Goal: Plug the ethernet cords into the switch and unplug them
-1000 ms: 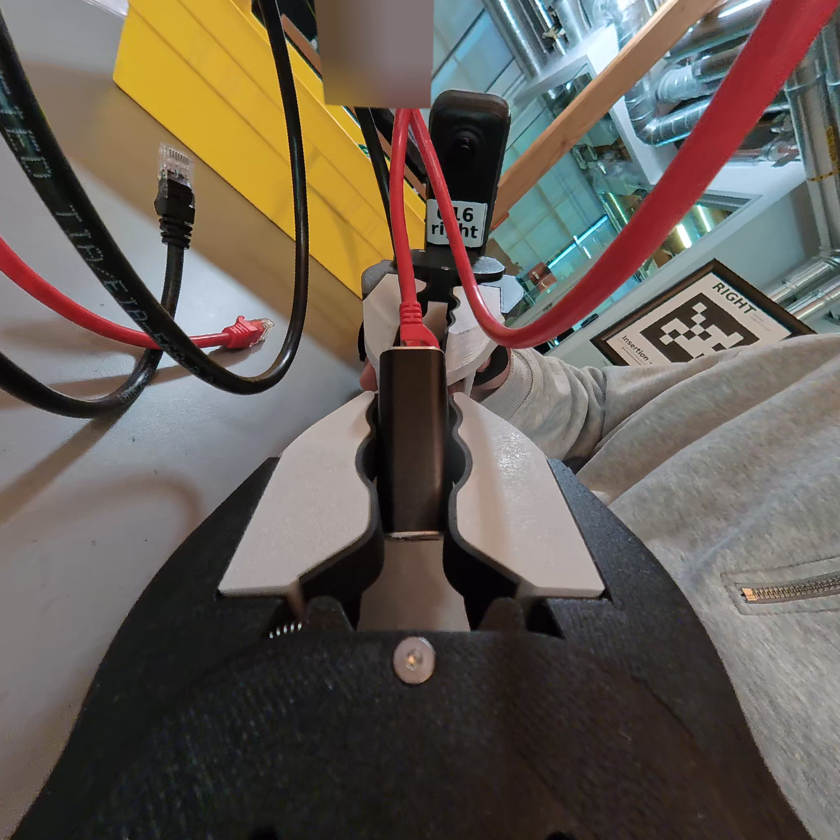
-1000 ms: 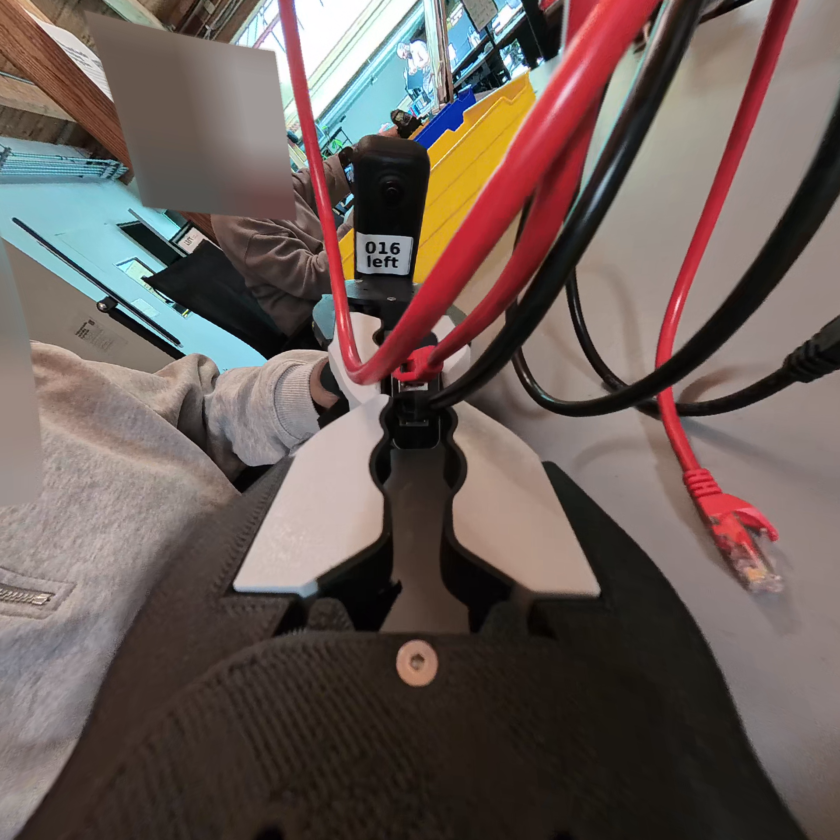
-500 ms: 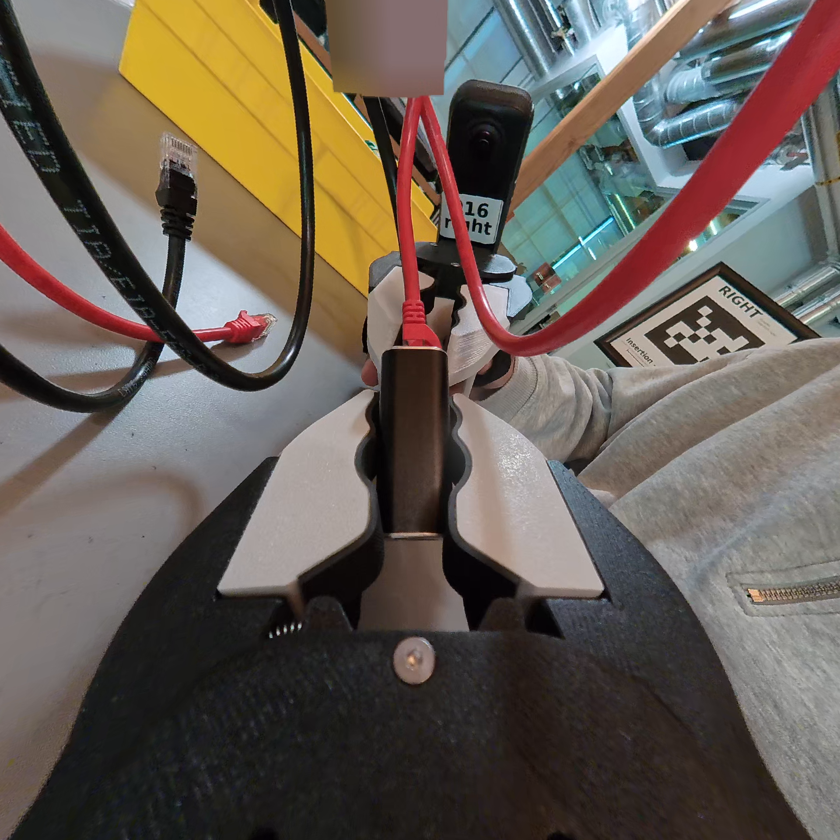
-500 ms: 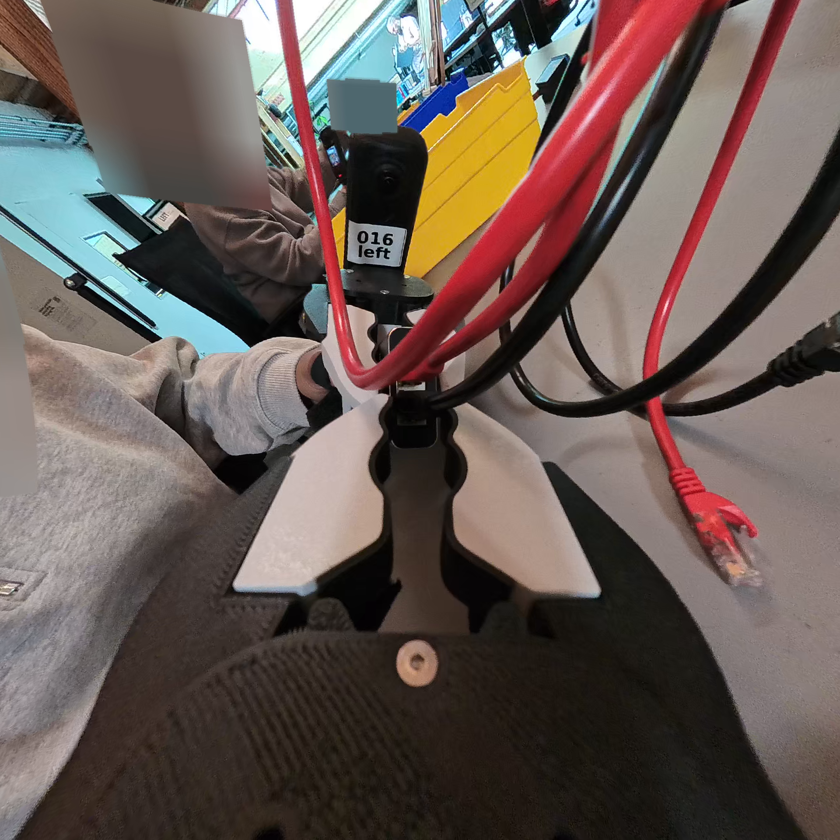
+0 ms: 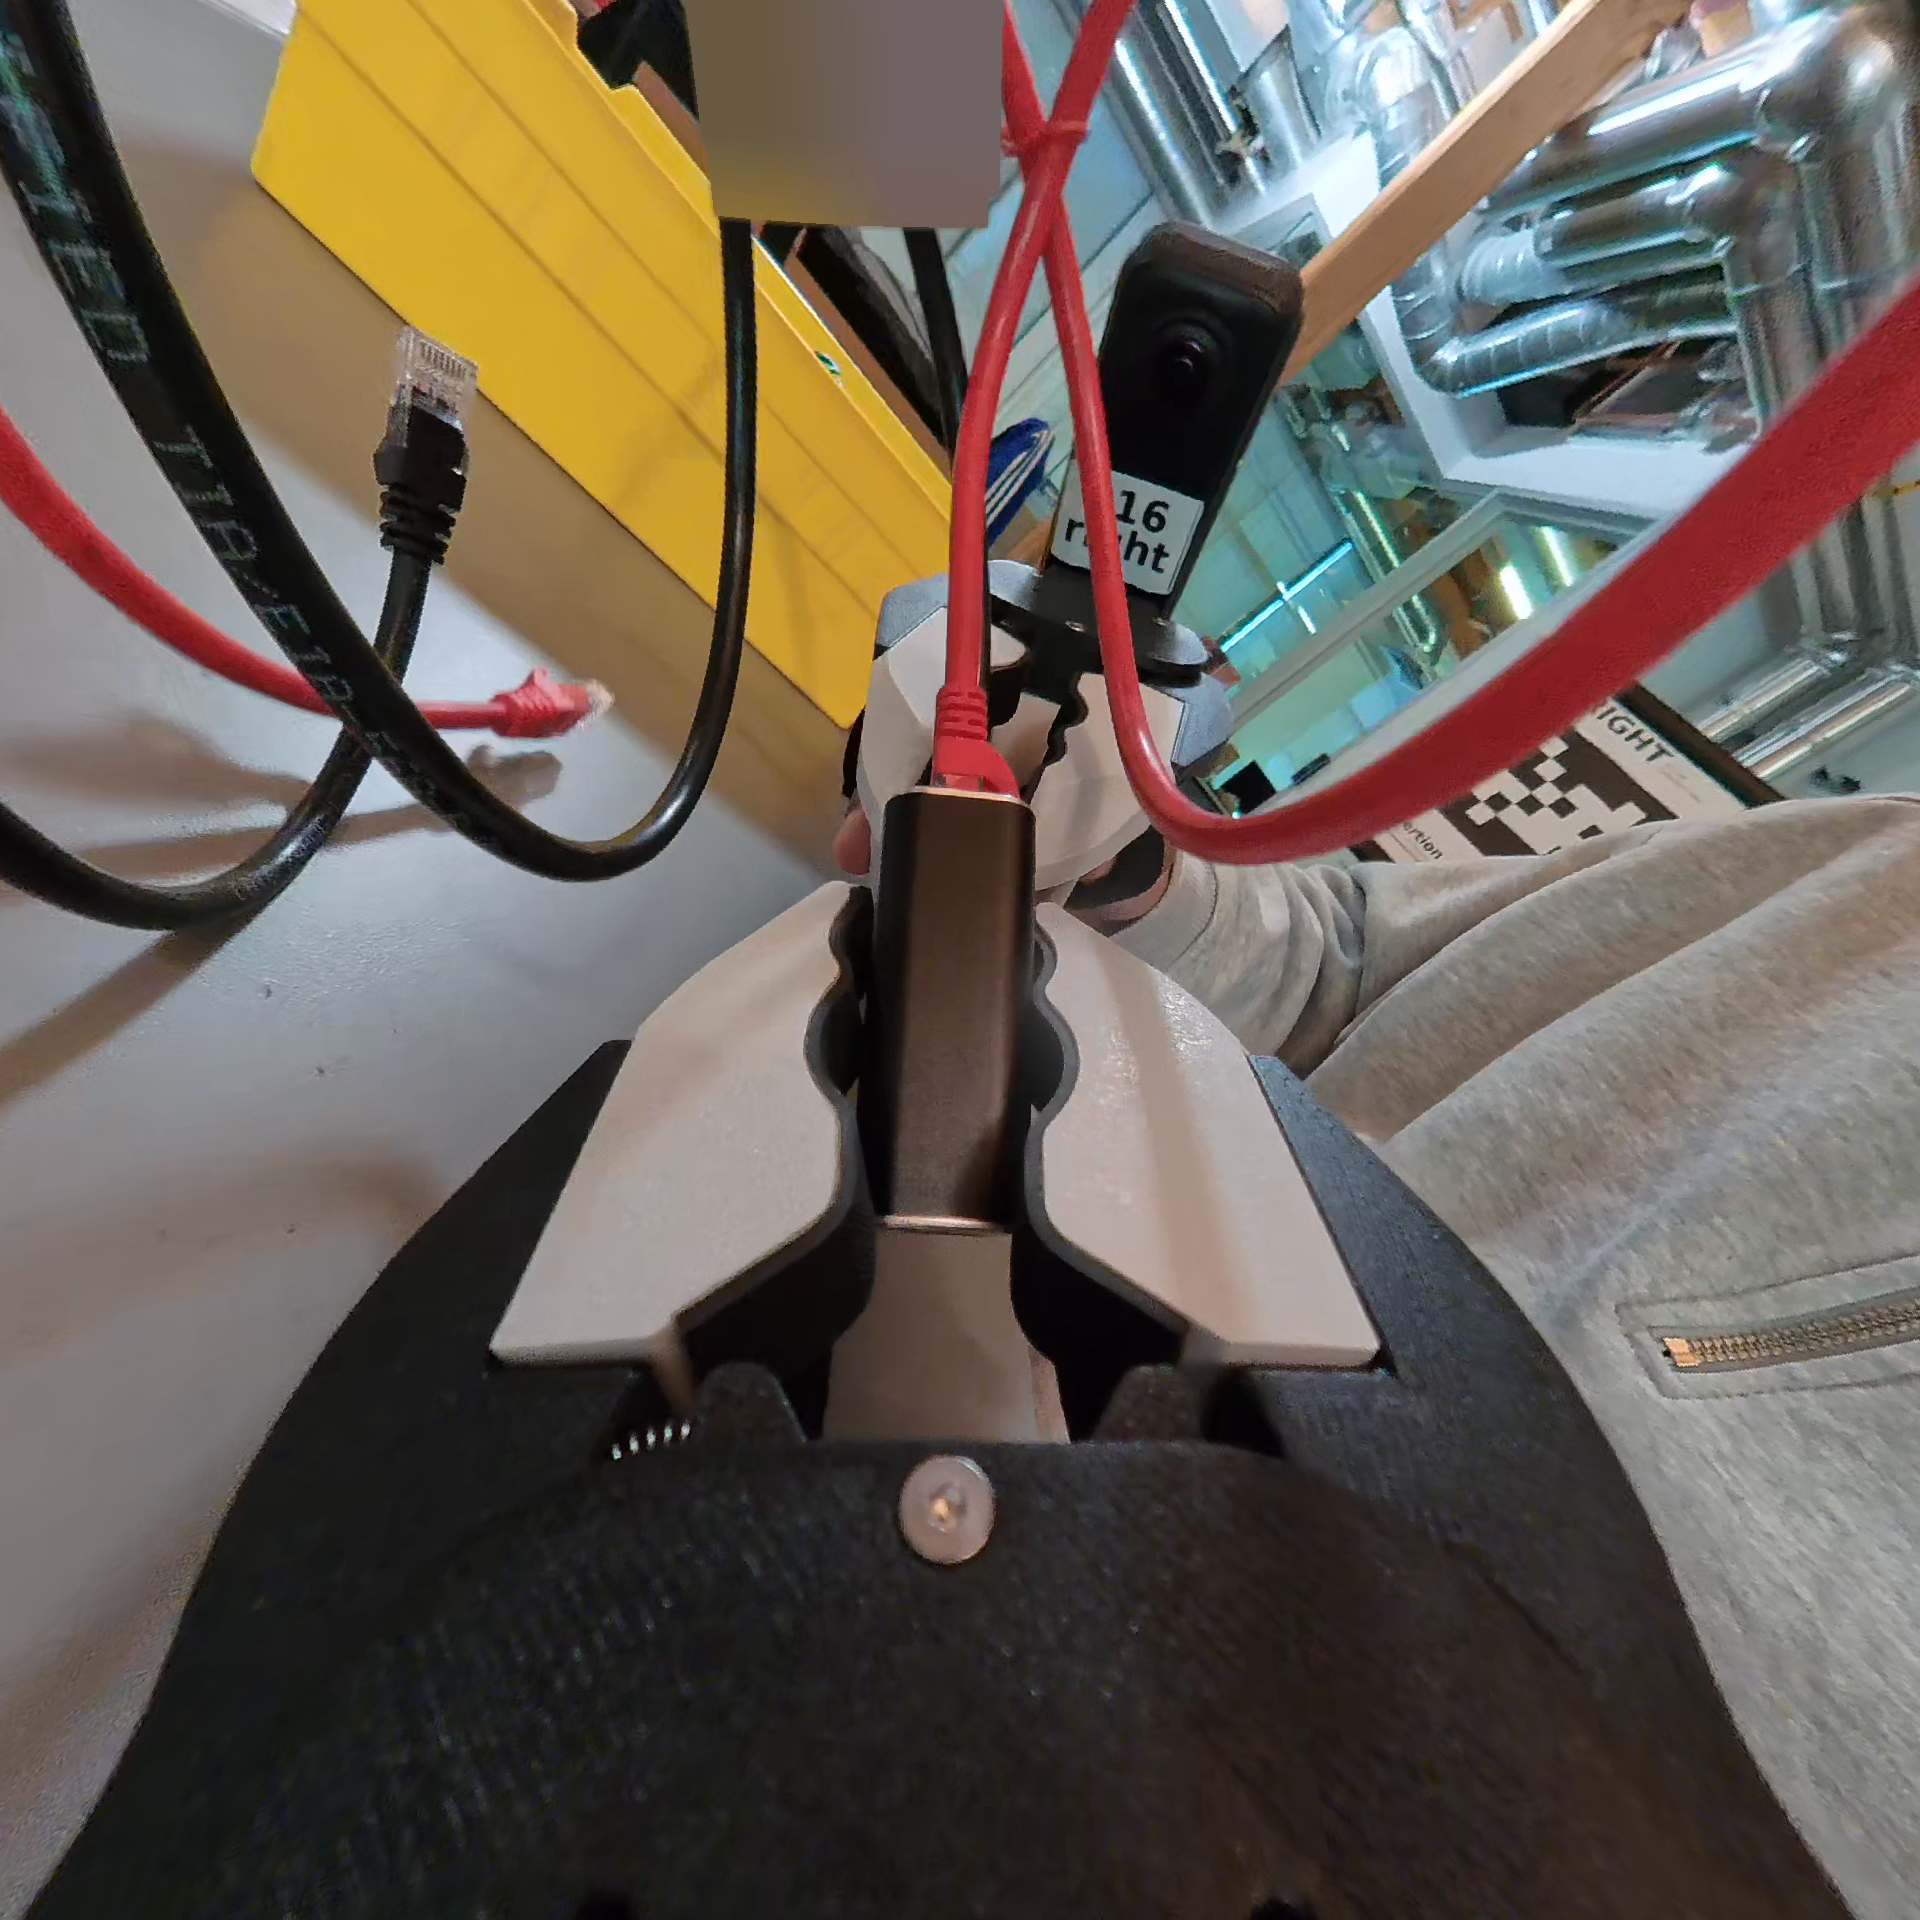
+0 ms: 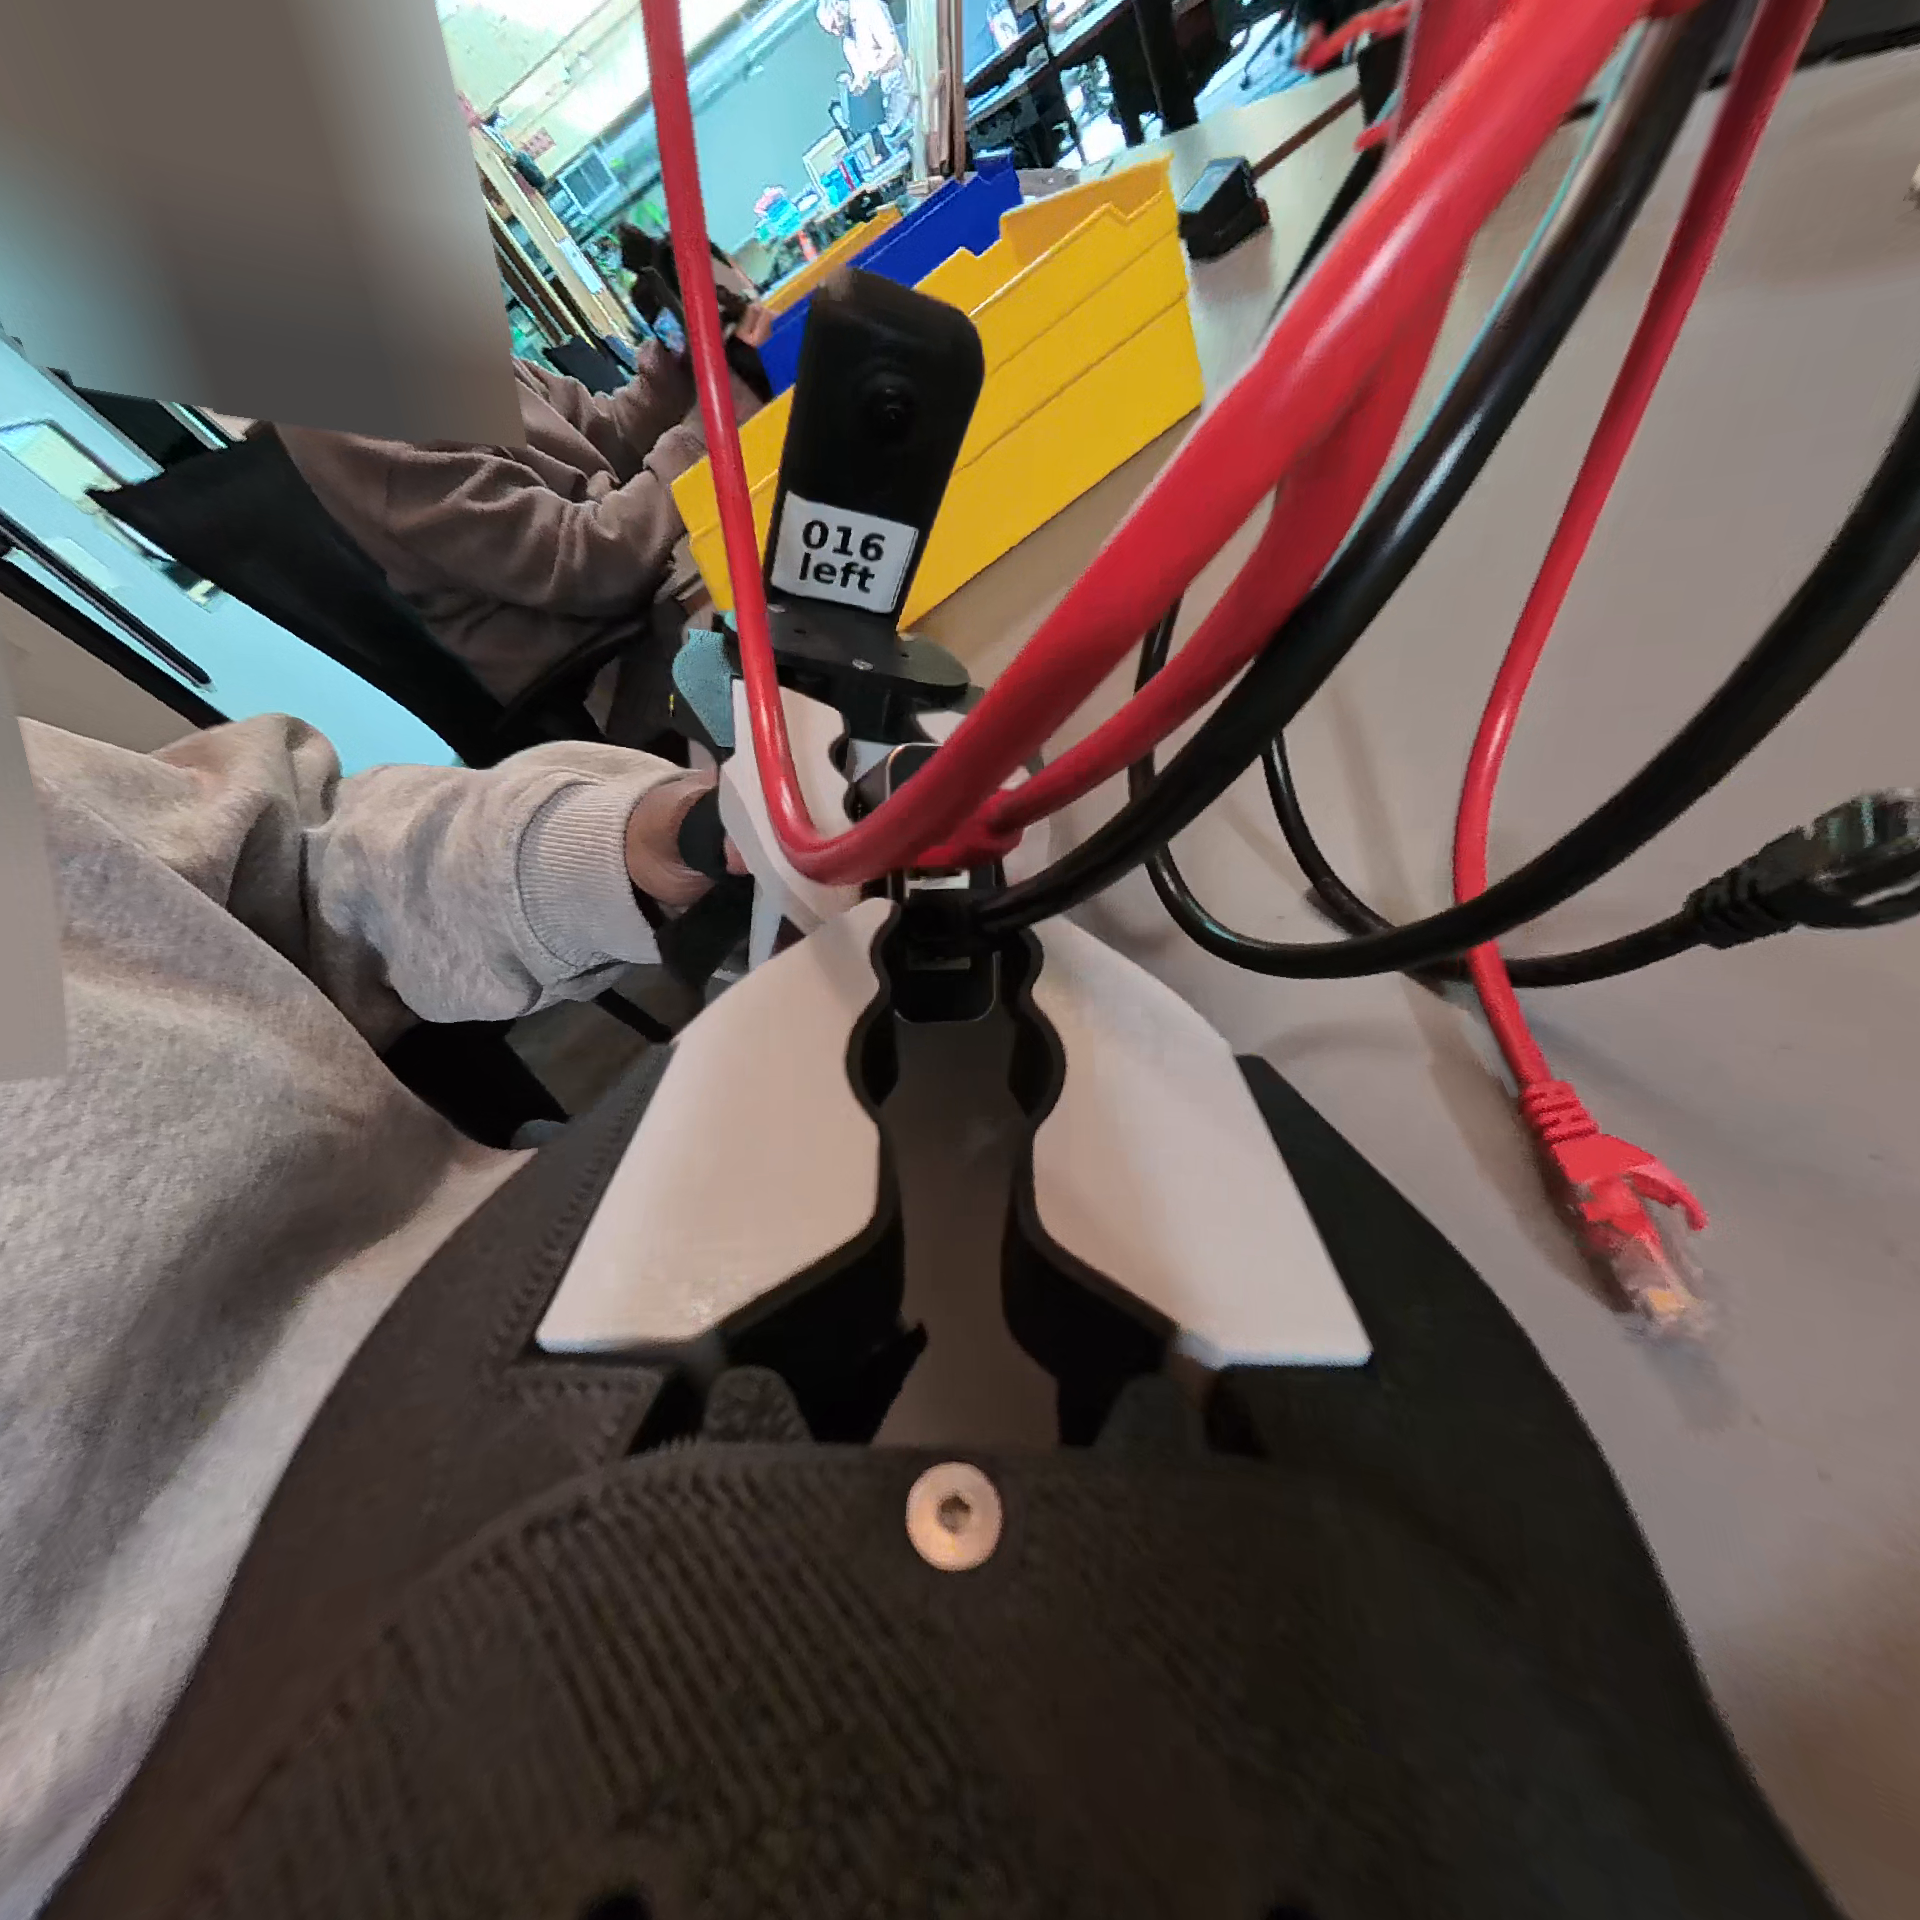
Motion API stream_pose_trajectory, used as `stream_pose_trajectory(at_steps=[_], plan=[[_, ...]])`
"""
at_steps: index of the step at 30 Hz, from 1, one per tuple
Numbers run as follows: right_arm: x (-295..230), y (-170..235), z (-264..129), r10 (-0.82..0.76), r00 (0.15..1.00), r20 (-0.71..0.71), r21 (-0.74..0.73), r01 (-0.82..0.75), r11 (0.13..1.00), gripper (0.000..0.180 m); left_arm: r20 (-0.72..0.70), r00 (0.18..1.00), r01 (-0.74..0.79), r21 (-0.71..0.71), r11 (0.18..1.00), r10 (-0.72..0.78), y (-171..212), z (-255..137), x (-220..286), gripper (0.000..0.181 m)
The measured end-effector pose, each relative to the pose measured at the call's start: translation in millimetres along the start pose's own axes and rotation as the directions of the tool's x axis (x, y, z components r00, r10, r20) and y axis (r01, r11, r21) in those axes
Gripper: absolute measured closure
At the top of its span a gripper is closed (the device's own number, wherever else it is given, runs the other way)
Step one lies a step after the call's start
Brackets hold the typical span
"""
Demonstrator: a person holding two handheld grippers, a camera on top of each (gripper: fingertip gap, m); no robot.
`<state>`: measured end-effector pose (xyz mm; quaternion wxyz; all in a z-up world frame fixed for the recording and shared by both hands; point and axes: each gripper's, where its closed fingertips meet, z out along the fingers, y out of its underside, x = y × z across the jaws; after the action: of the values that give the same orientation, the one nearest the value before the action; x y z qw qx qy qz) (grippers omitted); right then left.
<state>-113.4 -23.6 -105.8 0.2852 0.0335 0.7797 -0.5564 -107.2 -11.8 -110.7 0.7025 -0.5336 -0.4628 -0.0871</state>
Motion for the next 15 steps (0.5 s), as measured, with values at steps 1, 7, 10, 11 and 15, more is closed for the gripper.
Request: stream_pose_trajectory(at_steps=[1,7,10,11,15], plan=[[-0.4,-0.3,-0.1,-0.016,1.000,-0.015,-0.004,0.016,1.000,0.162,-0.004,1.000,0.007,0.000,1.000,-0.007,0.1,0.1,0.2,0.154],[-1.3,-5.0,-1.6,0.016,1.000,-0.012,0.029,-0.016,0.999,0.164,-0.026,0.999,0.024,0.013,1.000,-0.023,-4.0,1.1,3.1,0.154],[-3.2,-14.1,-3.2,0.045,0.999,0.012,0.066,-0.045,0.997,0.165,-0.056,0.997,0.046,0.044,0.998,-0.044,-11.2,1.6,7.5,0.154],[-3.5,-17.3,-4.1,0.056,0.998,0.021,0.078,-0.057,0.995,0.165,-0.066,0.997,0.054,0.051,0.997,-0.051,-13.4,1.8,8.8,0.154],[-4.5,-24.2,-5.8,0.103,0.993,0.052,0.108,-0.108,0.988,0.166,-0.104,0.991,0.088,0.050,0.995,-0.082,-15.5,2.6,12.5,0.154]])
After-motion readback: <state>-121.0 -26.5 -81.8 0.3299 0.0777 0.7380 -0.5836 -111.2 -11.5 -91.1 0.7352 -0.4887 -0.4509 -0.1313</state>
